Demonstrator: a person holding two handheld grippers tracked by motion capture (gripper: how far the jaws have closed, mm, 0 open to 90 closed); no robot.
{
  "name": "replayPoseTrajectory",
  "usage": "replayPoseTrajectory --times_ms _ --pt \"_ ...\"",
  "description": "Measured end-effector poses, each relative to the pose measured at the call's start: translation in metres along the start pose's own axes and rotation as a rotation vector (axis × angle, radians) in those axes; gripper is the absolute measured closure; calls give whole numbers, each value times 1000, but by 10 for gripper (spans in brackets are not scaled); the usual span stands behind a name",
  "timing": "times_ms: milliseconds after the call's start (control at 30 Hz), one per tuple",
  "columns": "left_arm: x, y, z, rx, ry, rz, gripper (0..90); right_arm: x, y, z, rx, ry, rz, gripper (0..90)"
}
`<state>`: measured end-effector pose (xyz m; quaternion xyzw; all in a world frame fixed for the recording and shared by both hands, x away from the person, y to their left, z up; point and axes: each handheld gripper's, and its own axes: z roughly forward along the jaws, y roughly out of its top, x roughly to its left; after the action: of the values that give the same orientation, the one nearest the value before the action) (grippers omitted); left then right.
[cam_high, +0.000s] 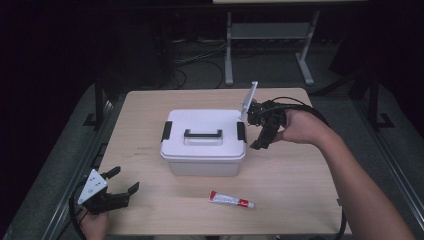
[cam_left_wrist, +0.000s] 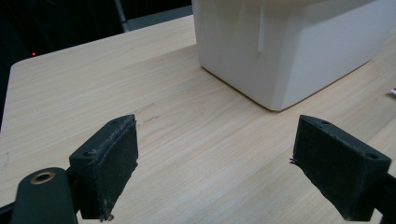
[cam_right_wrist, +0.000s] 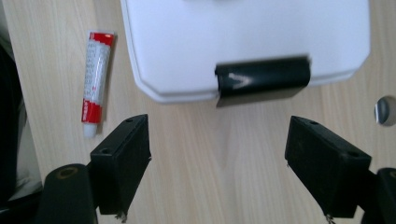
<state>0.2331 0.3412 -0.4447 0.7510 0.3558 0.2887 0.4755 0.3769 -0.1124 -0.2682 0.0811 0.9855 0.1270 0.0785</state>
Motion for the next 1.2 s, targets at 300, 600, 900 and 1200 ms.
replayPoseTrajectory --times_ms 300,600,900,1200 --pt "0 0 0 1 2 1 135 -1 31 1 -14 17 -45 230" --pt "0 1 2 2 -1 4 136 0 55 5 -23 38 -78 279" --pt "0 1 1 2 0 8 135 3 98 19 -20 66 -133 454" --pt "0 0 2 -1 -2 -1 135 8 130 38 5 94 -183 577"
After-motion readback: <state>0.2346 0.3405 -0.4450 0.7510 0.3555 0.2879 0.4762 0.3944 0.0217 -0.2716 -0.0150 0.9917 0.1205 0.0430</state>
